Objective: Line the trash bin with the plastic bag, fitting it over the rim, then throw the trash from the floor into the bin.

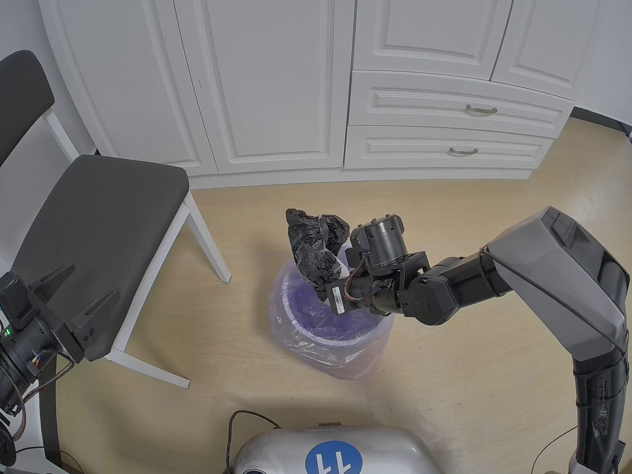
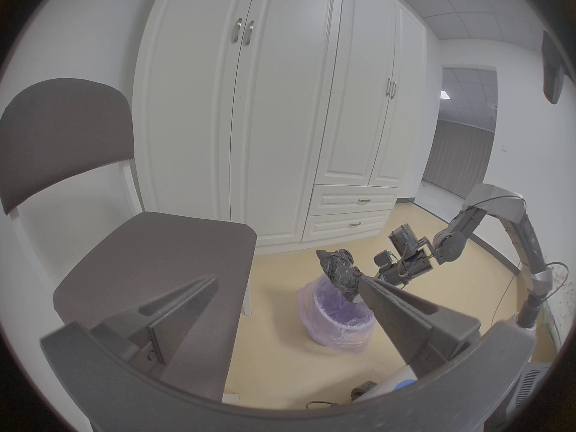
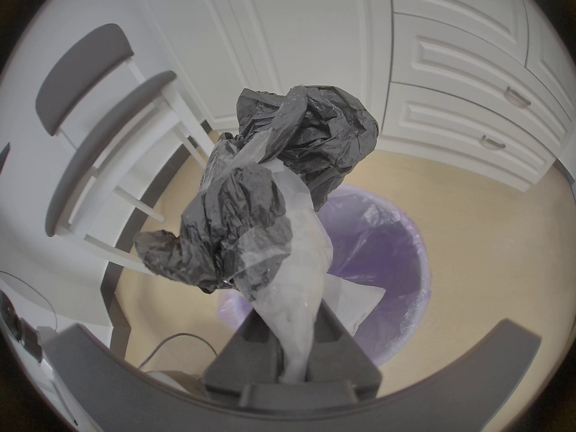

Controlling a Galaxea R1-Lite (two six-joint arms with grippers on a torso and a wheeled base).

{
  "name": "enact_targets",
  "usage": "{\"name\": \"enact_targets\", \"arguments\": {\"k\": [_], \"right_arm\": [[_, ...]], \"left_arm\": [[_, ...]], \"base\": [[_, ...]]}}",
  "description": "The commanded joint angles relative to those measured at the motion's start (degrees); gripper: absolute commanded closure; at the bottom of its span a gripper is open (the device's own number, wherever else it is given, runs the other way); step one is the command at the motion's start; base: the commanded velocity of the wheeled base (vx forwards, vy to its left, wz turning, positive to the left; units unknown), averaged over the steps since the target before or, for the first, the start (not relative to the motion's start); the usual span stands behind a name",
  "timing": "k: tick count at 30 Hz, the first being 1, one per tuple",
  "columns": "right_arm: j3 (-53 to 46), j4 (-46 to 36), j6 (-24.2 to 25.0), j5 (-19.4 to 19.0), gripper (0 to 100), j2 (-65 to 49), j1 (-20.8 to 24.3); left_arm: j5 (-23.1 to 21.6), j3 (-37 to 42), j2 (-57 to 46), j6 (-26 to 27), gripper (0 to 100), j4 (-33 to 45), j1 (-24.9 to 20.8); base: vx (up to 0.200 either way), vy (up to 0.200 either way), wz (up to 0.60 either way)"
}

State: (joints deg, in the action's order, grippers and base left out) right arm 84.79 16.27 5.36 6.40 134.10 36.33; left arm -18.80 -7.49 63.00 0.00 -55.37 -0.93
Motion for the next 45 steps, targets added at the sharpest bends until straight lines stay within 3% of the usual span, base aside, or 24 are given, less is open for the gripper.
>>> {"name": "enact_targets", "arguments": {"k": [1, 11, 18, 27, 45], "right_arm": [[1.6, -0.3, 0.1, 0.0, 100, 4.5, -1.5], [0.5, -0.7, 0.1, 0.1, 100, 5.7, -2.5], [1.0, -12.1, -0.1, 0.1, 100, 3.6, -2.5], [1.3, -17.4, -1.8, 0.1, 100, 1.5, -2.3], [7.8, -20.0, -2.4, 0.2, 100, 3.5, -2.8]], "left_arm": [[0.0, -0.1, 1.2, -0.2, 0, -0.1, 0.3], [0.0, -0.2, 1.0, -0.2, 0, -0.3, 0.0], [0.0, -0.1, 0.5, -0.2, 0, -0.3, 0.0], [0.0, -0.2, 0.5, -0.2, 0, -0.3, 0.3], [0.0, -0.3, 0.8, -0.2, 0, -0.3, 0.2]], "base": [[0.000, 0.000, 0.00], [0.000, 0.000, 0.00], [0.000, 0.000, 0.00], [0.000, 0.000, 0.00], [0.000, 0.000, 0.00]]}}
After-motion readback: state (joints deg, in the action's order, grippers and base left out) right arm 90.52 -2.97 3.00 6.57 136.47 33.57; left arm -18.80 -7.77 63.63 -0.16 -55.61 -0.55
